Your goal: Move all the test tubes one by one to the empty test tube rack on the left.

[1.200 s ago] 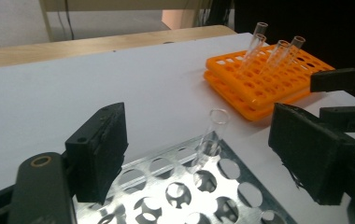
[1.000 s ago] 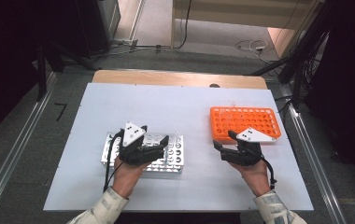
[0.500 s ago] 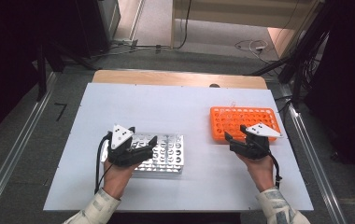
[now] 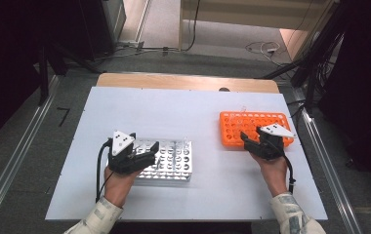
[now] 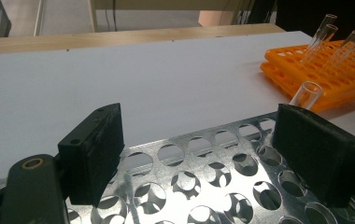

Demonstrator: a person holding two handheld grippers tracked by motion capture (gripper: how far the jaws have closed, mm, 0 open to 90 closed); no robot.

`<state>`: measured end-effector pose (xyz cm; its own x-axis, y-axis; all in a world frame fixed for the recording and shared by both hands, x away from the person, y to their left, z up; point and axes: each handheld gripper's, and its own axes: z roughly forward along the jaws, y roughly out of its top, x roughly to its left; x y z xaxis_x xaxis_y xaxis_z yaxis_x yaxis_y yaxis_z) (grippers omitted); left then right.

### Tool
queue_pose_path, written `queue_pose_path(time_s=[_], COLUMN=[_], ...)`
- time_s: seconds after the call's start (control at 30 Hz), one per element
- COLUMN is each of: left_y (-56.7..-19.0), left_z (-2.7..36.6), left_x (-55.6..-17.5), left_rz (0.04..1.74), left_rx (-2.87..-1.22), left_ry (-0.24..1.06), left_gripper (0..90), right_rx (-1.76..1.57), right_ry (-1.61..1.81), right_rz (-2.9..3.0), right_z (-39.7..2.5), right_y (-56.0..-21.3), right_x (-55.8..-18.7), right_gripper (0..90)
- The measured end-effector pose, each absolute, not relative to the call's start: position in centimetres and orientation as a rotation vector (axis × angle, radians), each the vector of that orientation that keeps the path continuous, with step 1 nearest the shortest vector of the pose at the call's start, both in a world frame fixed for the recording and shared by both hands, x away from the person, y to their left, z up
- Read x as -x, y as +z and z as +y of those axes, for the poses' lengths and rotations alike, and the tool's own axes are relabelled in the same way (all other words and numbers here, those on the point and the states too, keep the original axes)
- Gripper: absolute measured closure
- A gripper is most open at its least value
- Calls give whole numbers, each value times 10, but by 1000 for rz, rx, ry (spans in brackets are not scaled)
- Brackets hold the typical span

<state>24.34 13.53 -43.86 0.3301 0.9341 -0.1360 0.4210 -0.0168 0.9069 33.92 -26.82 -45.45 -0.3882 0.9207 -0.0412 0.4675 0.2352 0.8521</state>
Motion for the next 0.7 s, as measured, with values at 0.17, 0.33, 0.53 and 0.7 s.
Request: queue_pose_path(time_s=[0.17, 0.33, 0.53, 0.7], left_y=[-440, -440, -440, -441], left_z=[135, 134, 134, 134], left_x=[-244, -244, -244, -244], left_rz=[1253, 1251, 1252, 1253], left_rx=[-1616, -1621, -1621, -1623], left_ry=[654, 652, 652, 650], left_gripper=[163, 163, 163, 163], right_rx=[-1297, -1301, -1288, -1289], right_ry=[1051, 1043, 1030, 1029], right_rz=[1933, 1930, 1935, 1947], right_z=[-275, -277, -273, -271], right_y=[-457, -461, -466, -469], right_x=[-346, -351, -357, -361], right_gripper=[407, 486, 582, 621])
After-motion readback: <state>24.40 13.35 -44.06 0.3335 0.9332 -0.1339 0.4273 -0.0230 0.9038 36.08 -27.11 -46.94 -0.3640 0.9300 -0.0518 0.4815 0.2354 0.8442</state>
